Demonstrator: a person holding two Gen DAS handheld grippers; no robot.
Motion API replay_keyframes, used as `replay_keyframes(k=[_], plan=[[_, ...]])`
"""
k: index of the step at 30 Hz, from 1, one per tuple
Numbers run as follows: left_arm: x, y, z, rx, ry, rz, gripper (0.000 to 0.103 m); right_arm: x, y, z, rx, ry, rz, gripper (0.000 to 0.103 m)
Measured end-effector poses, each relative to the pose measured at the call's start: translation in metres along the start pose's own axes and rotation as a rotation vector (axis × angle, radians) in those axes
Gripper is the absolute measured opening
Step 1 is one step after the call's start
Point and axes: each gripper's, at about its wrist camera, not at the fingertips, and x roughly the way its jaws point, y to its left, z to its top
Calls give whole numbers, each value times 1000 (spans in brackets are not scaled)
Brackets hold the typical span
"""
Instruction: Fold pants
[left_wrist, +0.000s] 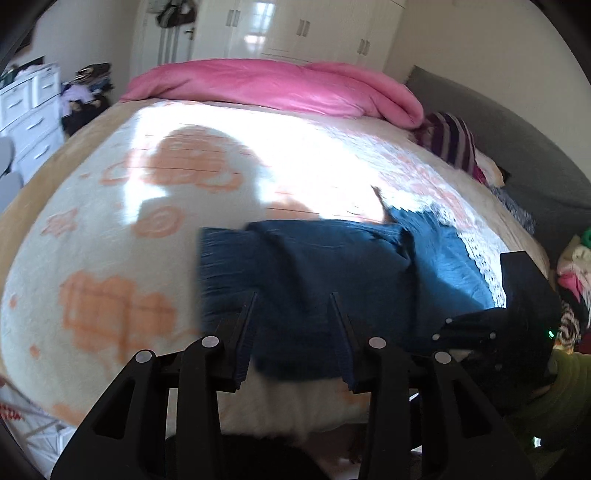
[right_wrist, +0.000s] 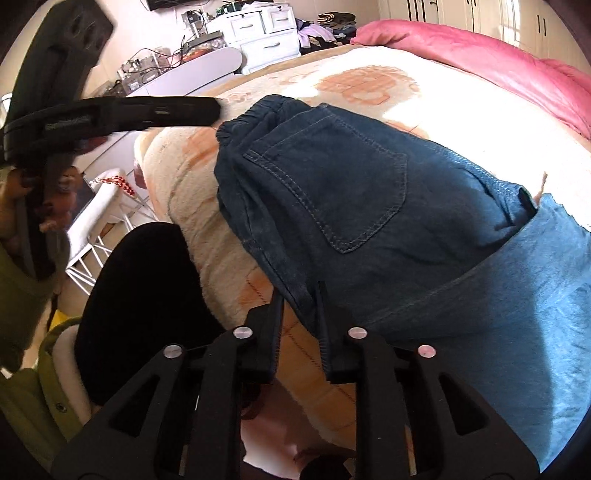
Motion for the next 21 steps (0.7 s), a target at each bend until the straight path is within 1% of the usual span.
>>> replay_keyframes(k=[1,2,3,4,5,6,8,10,13,16,17,19,21], plan=[[9,-4,1,10,15,4,37,-1,1,-1,4,0,9,19],[21,-6,1,16,44,26,37,-2,2,-3,7,-1,17,20],[35,-6,-1,27,80,84,37,-3,2,-4,6,1,17,21],[42,-6,-3,36,102,117,37,-7,2,-4,7,-1,20,21],[48,-3,-7,35,124,126,37,-15,1,-4,20,-20,33,21],[50,-2,-9,31,128,122,37,-23,-2,-3,33,-38,38,22],[48,-3,-14,54,120,126,37,-38,-7,2,55,-94,27,31],[48,-3,-17,58,123,128,37,-43,-13,8,71,-124,10,35],[48,-2,-18,49,123,125,37,-25,-19,12,93,-75,-24,35],[49,-2,-20,51,122,120,37,3,-22,2,139,27,-48,38],[49,-1,-21,47,124,112,37,10,-24,-1,157,40,-51,39],[48,0,-21,43,119,111,37,10,-21,-1,155,32,-44,43],[48,-1,-21,43,110,111,37,5,-19,1,144,27,-38,43]])
